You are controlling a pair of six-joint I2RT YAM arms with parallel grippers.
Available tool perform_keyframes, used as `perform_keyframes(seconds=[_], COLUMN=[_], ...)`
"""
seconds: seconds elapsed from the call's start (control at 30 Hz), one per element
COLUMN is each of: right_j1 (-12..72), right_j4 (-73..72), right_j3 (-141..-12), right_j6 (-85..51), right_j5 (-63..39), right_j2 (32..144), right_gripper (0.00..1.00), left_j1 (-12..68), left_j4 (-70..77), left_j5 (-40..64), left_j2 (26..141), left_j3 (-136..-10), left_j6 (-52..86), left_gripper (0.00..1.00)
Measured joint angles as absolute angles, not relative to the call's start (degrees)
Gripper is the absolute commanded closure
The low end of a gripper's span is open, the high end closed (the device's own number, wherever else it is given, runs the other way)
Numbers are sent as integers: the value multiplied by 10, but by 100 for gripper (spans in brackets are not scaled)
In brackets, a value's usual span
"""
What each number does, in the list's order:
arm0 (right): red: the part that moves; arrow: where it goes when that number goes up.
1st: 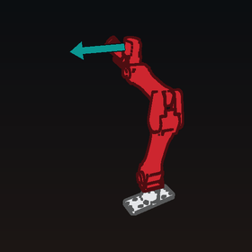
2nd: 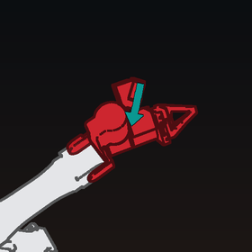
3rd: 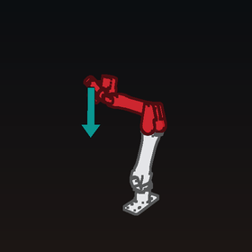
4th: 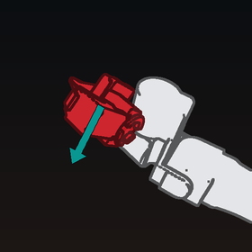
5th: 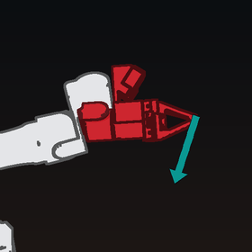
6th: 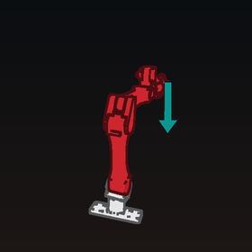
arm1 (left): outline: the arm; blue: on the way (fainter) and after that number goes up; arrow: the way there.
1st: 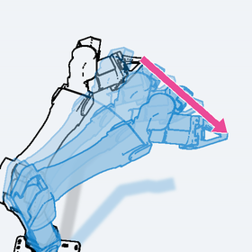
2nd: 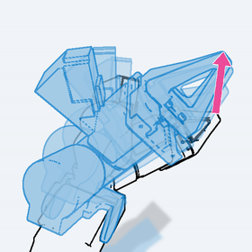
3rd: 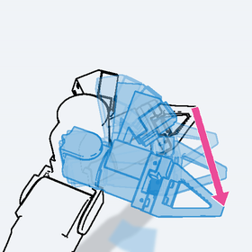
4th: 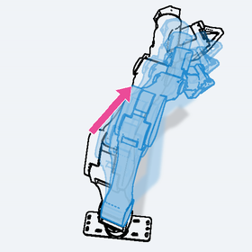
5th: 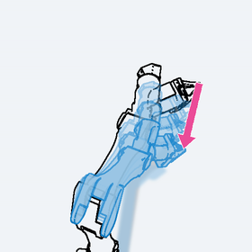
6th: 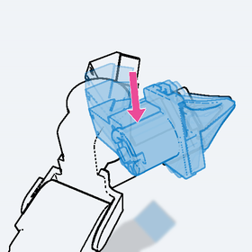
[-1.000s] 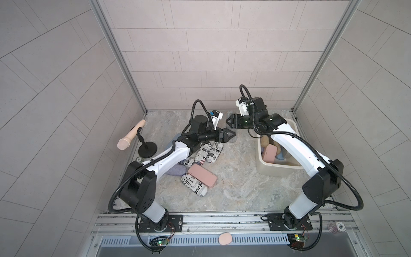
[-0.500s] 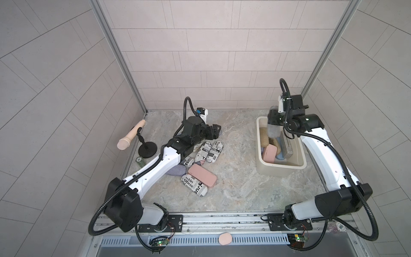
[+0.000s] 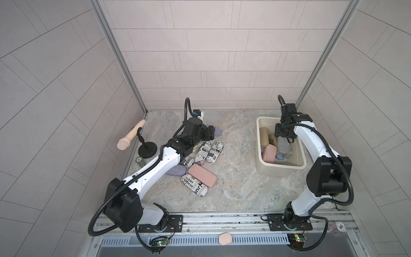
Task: Put the glasses cases into the storage boxes
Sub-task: Place the glasses case in the storage box.
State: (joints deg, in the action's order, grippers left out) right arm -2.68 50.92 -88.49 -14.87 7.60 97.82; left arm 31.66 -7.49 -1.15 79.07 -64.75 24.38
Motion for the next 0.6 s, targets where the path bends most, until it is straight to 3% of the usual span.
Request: perform_keyframes(seconds=[0.17,0.43,0.6], right_j1=[-27,-27,-26], right_j4=[514,521,535], right_j3=[-908,-933,-963], right_j6=[-140,-136,-137], right_j5=[89,89,84], right_j2=[1042,1058,1058], right_gripper=[33,23,23], left_j1=[317,317,317], left_j4=[-79,-85,-85], left_j5=[-11,-11,-11], left_j2=[791,791,791], left_j3=[-652,-653,-654], left_j6=[244,243,241], left_gripper=[22,22,22])
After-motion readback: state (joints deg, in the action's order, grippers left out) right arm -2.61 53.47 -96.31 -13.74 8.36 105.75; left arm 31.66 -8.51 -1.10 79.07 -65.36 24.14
